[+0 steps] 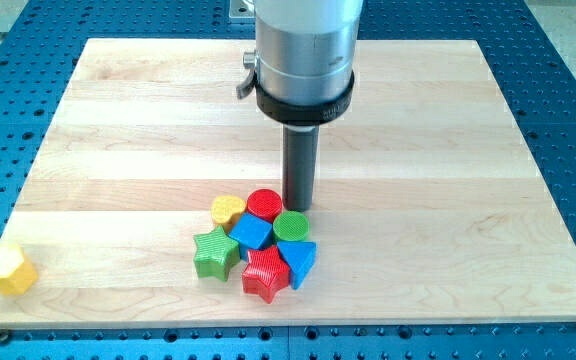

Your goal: Slightly push the triangle upwards

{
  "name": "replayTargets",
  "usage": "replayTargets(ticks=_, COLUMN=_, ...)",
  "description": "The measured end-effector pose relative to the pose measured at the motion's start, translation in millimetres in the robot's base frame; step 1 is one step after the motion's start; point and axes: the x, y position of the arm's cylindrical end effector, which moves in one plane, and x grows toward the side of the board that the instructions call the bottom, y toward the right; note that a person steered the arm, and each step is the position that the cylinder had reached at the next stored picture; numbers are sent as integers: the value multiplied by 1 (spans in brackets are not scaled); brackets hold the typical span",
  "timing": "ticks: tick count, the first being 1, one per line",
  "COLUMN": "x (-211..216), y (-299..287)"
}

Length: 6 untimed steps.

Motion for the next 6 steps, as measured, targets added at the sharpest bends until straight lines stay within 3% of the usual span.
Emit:
replayTargets(ticks=1, x=-12, y=43)
replayTargets(ticks=2, x=65, y=123)
replayTargets(ticks=3, x=131, y=113)
replayTargets(ticks=5, x=132, y=-6)
replayTargets(ticks=6, x=129, y=-9)
